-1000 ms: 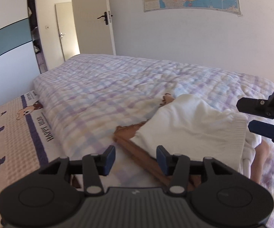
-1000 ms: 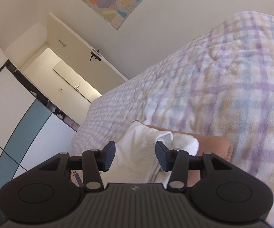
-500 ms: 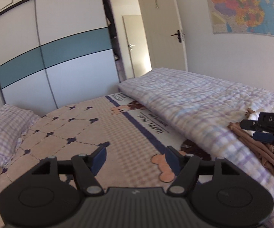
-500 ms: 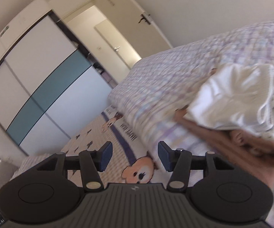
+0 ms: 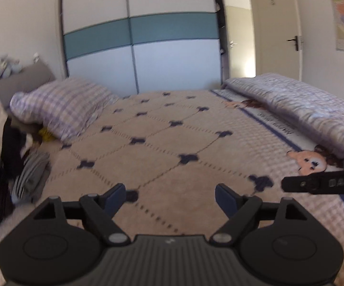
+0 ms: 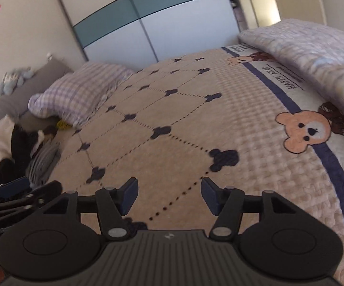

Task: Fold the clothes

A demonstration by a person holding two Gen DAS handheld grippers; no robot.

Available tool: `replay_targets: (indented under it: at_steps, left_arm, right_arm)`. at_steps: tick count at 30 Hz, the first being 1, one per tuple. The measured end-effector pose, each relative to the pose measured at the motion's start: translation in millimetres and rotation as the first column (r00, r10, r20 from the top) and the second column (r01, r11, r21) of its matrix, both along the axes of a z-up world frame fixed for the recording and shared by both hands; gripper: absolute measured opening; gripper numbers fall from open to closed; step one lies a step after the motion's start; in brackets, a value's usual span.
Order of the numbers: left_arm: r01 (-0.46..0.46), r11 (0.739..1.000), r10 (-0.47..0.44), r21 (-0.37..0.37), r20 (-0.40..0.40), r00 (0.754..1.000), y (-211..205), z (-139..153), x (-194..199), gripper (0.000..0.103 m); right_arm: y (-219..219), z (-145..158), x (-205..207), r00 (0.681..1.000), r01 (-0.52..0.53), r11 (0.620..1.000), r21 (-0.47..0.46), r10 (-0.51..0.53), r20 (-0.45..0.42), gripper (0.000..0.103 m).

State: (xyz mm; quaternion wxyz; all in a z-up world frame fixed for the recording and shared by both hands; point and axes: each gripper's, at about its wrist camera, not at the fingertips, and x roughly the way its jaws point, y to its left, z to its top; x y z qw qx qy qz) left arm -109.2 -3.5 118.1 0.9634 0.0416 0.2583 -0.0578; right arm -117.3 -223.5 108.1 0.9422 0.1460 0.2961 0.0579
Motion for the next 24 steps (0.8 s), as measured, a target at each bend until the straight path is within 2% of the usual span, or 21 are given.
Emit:
replay_targets:
  at_steps: [1,3,5,7,10,13,15,18,24]
  left_arm:
    - [-0.011,1.0,0.01,-0.024,-0.036,0.999,8,-6,3,0.08]
    - [-0.035,0.997,0.027,-0.07,-0.107,0.994,24,-18,10,0.078]
    - [-0.018,0.995,0.013,-0.098,-0.051,0.999,32,-11,4,0.084]
    - [-0.026,0.997,0.026,-0.069,-0.008,1.0,33,-4,2,0.085]
    - [-0.062,0.995,0.058,-0.081,-0.045,0.997,41,-7,10,0.086]
    - [-0.096,0.986,0.08,-0.135,-0.118,0.99,48,-18,19,0.085]
    - [-0.102,0.985,0.084,-0.136,-0.13,0.988,49,-24,20,0.085]
    - [-0.102,0.99,0.09,-0.092,-0.122,0.988,42,-29,21,0.087]
    - [-0.108,0.987,0.087,-0.117,-0.168,0.982,40,-38,28,0.091]
  right_arm:
    - [16,2,0,1.0,-0.022,0.997,-0.07,0.022,0.006,0.064]
    - [35,4,-3,0.999,-0.04,0.988,-0.15,0.045,0.029,0.067]
    - [40,7,-1,0.999,-0.019,0.988,-0.152,0.024,0.034,0.07]
    - [46,10,2,0.999,0.002,0.988,-0.154,0.004,0.039,0.071]
    - [54,11,3,0.998,0.04,0.977,-0.21,-0.029,0.057,0.074]
    - [59,8,6,0.997,0.063,0.969,-0.238,-0.048,0.068,0.075]
    - [62,3,7,0.998,0.056,0.965,-0.258,-0.044,0.054,0.078]
    - [63,-7,9,0.999,0.049,0.961,-0.271,-0.044,0.024,0.08]
    - [61,-23,13,0.998,0.022,0.958,-0.287,-0.037,-0.044,0.081]
